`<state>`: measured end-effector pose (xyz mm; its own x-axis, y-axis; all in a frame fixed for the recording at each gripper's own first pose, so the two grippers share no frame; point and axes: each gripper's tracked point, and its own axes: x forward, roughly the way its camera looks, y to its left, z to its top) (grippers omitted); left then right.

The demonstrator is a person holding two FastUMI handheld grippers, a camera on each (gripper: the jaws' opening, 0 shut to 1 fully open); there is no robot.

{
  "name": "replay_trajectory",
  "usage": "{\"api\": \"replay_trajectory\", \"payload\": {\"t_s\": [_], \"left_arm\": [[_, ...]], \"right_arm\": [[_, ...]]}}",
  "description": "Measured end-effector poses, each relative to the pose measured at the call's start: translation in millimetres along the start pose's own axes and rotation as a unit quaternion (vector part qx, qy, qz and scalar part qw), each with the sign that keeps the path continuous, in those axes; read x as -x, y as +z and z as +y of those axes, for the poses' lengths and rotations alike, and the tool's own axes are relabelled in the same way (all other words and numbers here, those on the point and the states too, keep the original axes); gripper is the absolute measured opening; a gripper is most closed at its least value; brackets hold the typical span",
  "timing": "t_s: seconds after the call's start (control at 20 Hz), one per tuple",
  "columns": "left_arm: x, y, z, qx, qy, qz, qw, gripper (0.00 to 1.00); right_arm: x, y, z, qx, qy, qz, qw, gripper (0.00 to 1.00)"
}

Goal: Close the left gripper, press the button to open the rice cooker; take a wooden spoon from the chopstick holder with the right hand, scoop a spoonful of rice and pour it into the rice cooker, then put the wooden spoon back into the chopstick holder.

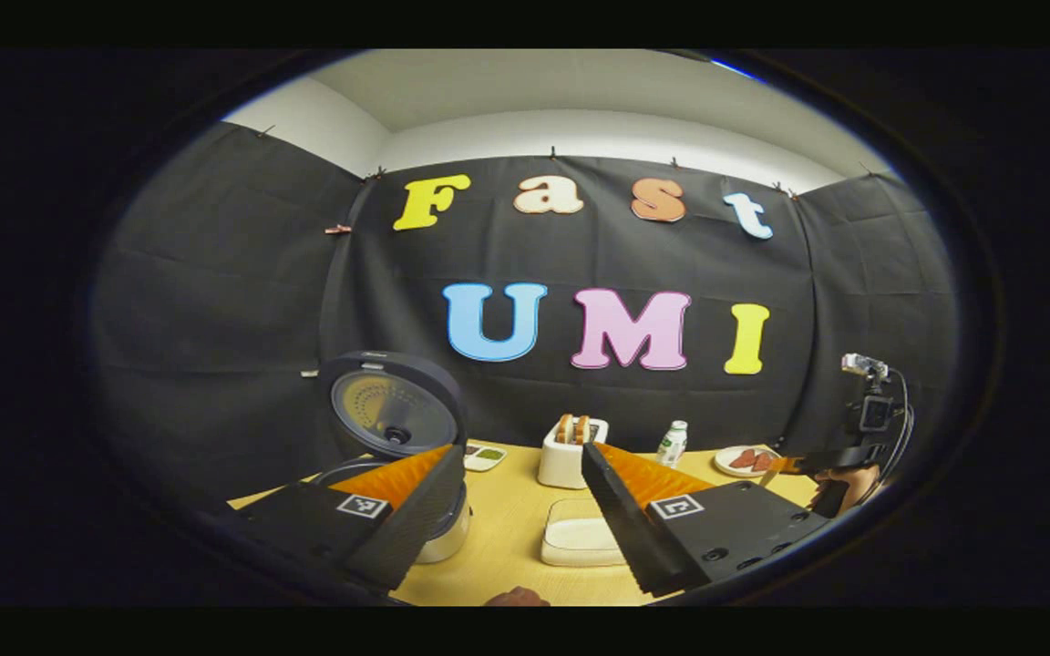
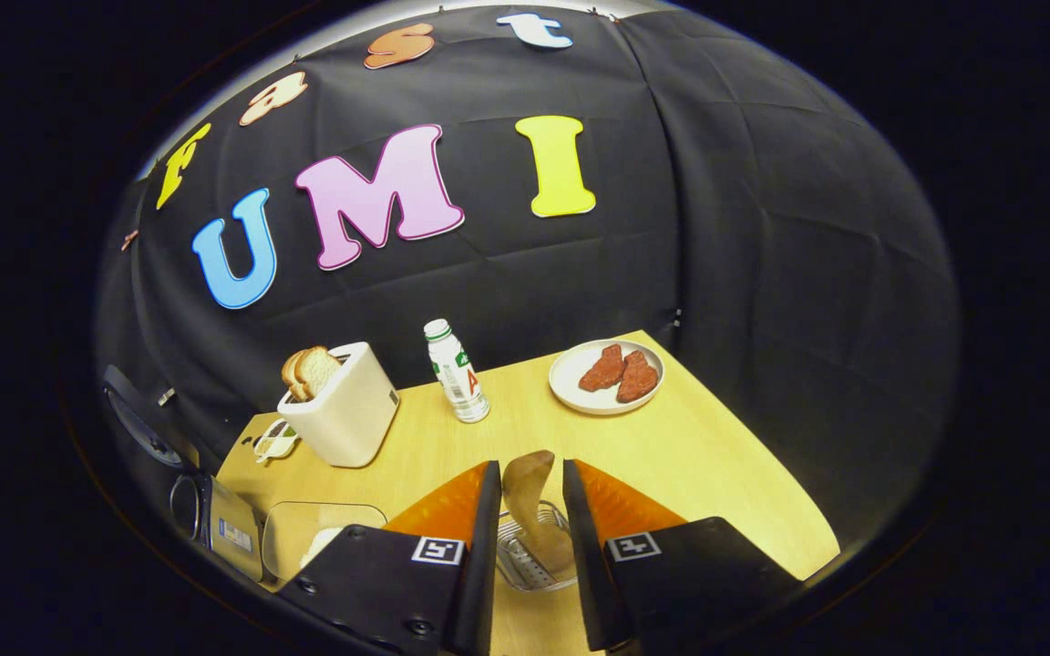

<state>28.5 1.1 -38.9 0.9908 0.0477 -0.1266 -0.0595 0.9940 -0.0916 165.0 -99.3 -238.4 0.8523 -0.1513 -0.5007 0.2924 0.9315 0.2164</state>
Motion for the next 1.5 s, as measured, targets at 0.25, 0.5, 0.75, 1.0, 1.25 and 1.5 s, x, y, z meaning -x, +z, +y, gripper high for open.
{"api": "replay_trajectory", "payload": {"t_s": [0.25, 0.5, 0.75, 1.0, 1.25, 1.5], "left_arm": [[-6, 2, 10, 0.001, 0.003, -0.003, 1.000, 0.89], [-20, 13, 33, -0.011, 0.015, -0.016, 1.000, 0.89], [-46, 30, 55, -0.031, 0.020, -0.040, 0.999, 0.89], [-93, 53, 101, -0.057, 0.043, -0.066, 0.995, 0.88], [-132, 71, 135, -0.070, 0.059, -0.069, 0.993, 0.84], [-167, 90, 153, -0.051, 0.053, -0.077, 0.994, 0.85]], "right_arm": [[18, 11, 17, 0.007, 0.016, -0.019, 1.000, 0.43], [31, 11, 36, 0.011, 0.036, -0.029, 0.999, 0.47], [40, 11, 55, 0.016, 0.055, -0.036, 0.998, 0.48], [52, 20, 82, 0.049, 0.081, -0.053, 0.994, 0.54], [67, 28, 114, 0.106, 0.100, -0.082, 0.986, 0.54], [74, 30, 145, 0.127, 0.126, -0.086, 0.980, 0.55]]}}
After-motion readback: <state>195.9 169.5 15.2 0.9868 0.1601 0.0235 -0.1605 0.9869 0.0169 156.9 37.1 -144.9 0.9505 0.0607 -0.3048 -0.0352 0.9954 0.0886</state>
